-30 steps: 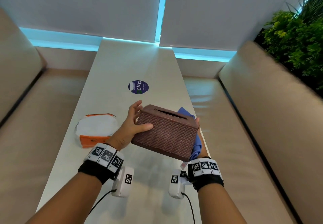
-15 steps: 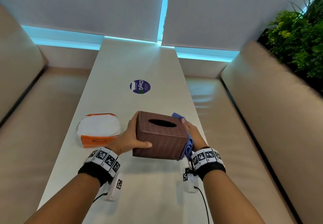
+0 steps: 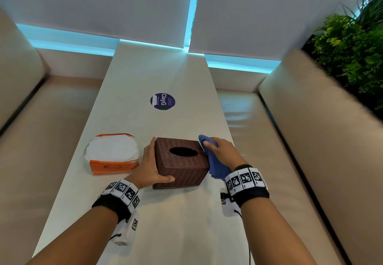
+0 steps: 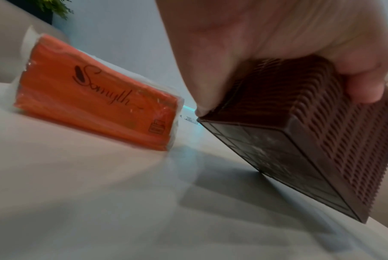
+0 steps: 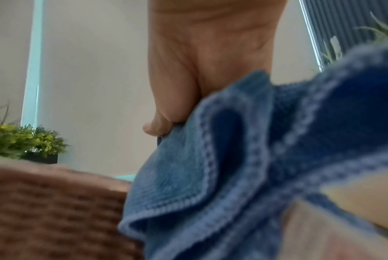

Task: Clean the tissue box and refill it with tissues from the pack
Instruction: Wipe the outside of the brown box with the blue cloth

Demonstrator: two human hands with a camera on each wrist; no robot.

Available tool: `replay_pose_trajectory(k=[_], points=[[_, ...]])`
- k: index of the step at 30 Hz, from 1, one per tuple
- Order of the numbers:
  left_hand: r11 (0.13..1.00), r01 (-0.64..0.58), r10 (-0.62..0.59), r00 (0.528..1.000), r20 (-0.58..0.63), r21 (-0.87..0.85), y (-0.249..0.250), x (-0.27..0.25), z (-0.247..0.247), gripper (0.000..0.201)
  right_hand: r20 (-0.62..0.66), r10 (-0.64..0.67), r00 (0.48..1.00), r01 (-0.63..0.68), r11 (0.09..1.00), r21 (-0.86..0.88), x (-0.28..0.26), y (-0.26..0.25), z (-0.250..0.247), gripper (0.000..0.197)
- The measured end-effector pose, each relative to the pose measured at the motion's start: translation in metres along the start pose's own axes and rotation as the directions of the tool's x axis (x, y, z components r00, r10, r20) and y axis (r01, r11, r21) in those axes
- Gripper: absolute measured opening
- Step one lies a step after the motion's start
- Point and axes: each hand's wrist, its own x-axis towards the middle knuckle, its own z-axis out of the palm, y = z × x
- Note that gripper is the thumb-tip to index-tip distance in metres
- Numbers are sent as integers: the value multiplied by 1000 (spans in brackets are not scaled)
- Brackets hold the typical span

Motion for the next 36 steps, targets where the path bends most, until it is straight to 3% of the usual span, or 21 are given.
replay_pose_trajectory(k=[2, 4, 7, 8, 12, 15, 16, 19, 22, 25, 28, 33, 35, 36], points=[[999, 5, -5, 1000, 22, 35, -2, 1, -3, 158, -22, 30, 999, -28, 994, 104, 0, -6, -5, 40], [998, -16, 15, 1000, 16, 63, -4, 2, -4, 156, 43, 40, 998, -47, 981, 188, 1, -10, -2, 47], [989, -106, 104, 994, 21, 103, -2, 3, -5, 146, 255, 61, 965, -77, 995, 56, 0, -7, 24, 59], [983, -139, 137, 990, 29, 117, -1, 3, -5, 144, 273, 78, 959, -90, 995, 32, -2, -4, 33, 63], [970, -207, 205, 978, 28, 125, -1, 6, -5, 136, 149, 110, 983, -103, 993, -55, -10, -2, 50, 62], [965, -212, 211, 977, 25, 154, -8, 5, -6, 133, 205, 154, 966, -92, 954, -286, -10, -11, 46, 59], [964, -213, 211, 977, 26, 162, -10, 5, -6, 133, 238, 136, 962, -64, 955, -289, -10, -13, 42, 58], [965, -200, 198, 980, 31, 171, -16, 4, -7, 132, 212, -44, 976, 35, 998, 49, -13, -20, 23, 49], [959, -208, 204, 978, 40, 195, -15, 5, -8, 133, 47, -29, 998, 9, 925, 379, -7, -18, 17, 51], [955, -229, 222, 973, 57, 191, -9, 7, -6, 132, 87, 39, 995, -56, 979, 197, 0, -11, 44, 58], [948, -247, 245, 969, 35, 199, -4, 9, -6, 128, 24, 116, 993, -115, 992, -53, 3, -17, 66, 59], [919, -337, 344, 939, 1, 207, 7, 15, -5, 115, 76, -189, 979, 197, 974, -110, -8, -58, 89, 55], [925, -339, 343, 939, 6, 173, 8, 14, -6, 113, 57, -212, 976, 220, 936, -274, -9, -58, 92, 53], [932, -322, 326, 946, 4, 166, 7, 12, -8, 113, 19, -168, 986, 164, 923, -348, -6, -51, 91, 53]])
